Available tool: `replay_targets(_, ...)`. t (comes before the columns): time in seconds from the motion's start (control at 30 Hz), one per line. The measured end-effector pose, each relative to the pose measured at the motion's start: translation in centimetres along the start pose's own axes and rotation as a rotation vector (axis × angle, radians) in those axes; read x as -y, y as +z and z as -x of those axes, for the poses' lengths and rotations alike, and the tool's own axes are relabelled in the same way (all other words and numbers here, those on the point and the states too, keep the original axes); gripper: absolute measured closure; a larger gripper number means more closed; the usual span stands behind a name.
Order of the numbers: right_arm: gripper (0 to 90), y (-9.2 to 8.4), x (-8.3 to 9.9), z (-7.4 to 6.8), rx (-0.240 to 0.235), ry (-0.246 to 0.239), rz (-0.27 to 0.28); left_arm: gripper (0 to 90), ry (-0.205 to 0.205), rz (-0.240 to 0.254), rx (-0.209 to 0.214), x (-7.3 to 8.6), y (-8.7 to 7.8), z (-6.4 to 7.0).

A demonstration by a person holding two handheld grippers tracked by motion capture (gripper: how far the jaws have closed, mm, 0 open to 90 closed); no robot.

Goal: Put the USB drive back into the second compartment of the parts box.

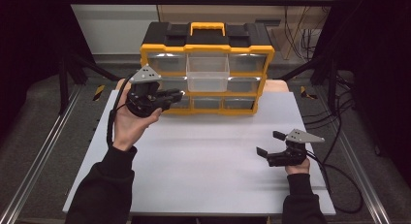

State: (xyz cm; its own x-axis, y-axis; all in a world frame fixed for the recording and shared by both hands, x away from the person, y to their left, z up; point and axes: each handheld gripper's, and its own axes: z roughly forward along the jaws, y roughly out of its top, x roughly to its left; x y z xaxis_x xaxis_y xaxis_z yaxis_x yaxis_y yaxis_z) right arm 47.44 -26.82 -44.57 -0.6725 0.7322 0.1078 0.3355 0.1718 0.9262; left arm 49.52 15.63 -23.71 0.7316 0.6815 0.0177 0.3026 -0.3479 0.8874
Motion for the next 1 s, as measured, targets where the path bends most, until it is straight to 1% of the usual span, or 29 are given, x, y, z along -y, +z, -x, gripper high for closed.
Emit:
replay_targets(0.4,2.7,0.0,0.0,0.0,-0.003,0.000,-0.001,79.2,0.012,0.006,-0.011,-1.5,-0.1,-0.1)
replay_targets(0.43,2.7,0.0,0.0,0.0,-0.002,0.001,-0.001,79.2,0.032,0.022,-0.010,-1.7,0.0,-0.2)
replay_targets(0.5,2.7,0.0,0.0,0.0,-0.002,0.000,-0.001,79.2,0.033,0.023,-0.014,-2.0,0.0,-0.2)
replay_targets(0.67,2.7,0.0,0.0,0.0,-0.003,0.000,0.000,79.2,0.030,0.020,-0.020,-2.7,-0.1,-0.1)
replay_targets(0.7,2.7,0.0,0.0,0.0,-0.003,0.000,0.000,79.2,0.025,0.011,-0.024,-2.8,-0.1,0.0)
replay_targets(1.0,2.7,0.0,0.0,0.0,-0.005,0.000,0.000,79.2,0.044,0.002,-0.035,-4.0,-0.1,0.2)
